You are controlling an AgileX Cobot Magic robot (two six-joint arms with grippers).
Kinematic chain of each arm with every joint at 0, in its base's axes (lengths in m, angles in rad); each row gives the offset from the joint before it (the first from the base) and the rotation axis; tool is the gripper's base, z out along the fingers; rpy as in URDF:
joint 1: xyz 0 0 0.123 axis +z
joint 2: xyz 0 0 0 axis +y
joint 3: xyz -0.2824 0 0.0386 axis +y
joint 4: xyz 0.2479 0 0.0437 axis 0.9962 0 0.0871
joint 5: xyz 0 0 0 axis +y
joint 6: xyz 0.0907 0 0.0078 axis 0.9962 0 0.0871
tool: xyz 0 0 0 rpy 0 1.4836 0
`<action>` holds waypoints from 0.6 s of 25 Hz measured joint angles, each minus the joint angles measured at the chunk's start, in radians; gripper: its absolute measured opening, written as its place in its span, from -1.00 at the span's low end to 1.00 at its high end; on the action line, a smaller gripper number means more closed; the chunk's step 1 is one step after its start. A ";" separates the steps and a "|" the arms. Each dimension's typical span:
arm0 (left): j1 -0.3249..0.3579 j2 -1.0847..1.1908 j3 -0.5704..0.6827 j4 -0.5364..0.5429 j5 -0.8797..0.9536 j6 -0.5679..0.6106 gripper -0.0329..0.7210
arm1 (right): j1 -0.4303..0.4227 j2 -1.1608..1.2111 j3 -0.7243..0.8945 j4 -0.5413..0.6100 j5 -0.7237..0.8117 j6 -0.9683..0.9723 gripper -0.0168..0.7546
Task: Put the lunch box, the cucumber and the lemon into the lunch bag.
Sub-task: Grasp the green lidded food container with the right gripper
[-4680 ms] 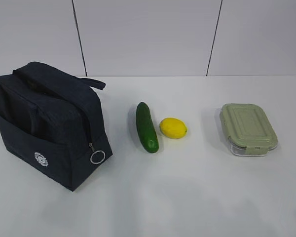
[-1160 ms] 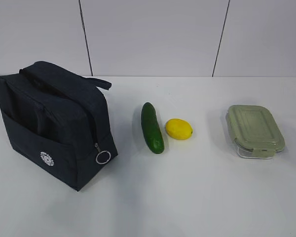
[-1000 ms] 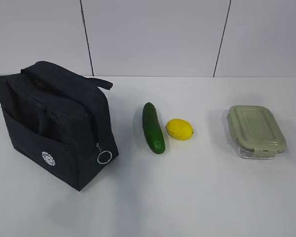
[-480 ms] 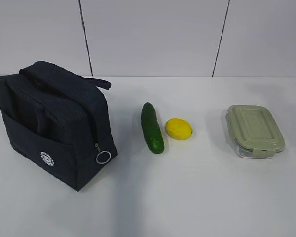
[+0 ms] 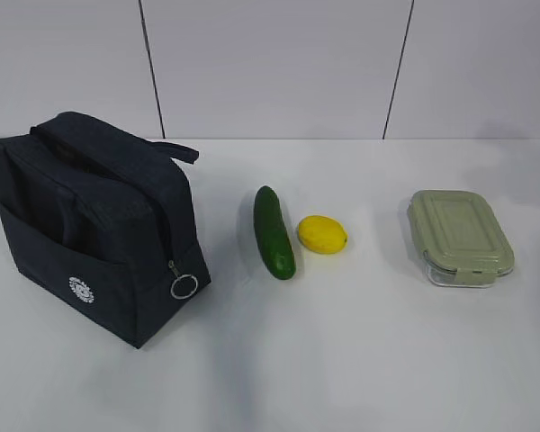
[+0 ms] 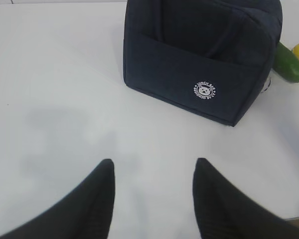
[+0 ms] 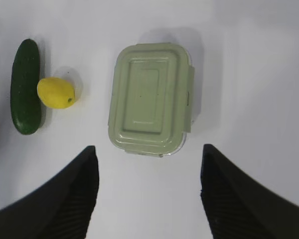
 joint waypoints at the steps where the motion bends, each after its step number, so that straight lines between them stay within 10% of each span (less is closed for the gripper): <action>1: 0.000 0.000 0.000 0.000 0.000 0.000 0.07 | -0.011 0.045 -0.034 0.009 0.037 -0.018 0.32; 15: 0.000 0.000 0.000 0.000 0.000 0.000 0.07 | -0.020 0.521 -0.337 0.057 0.189 -0.156 0.32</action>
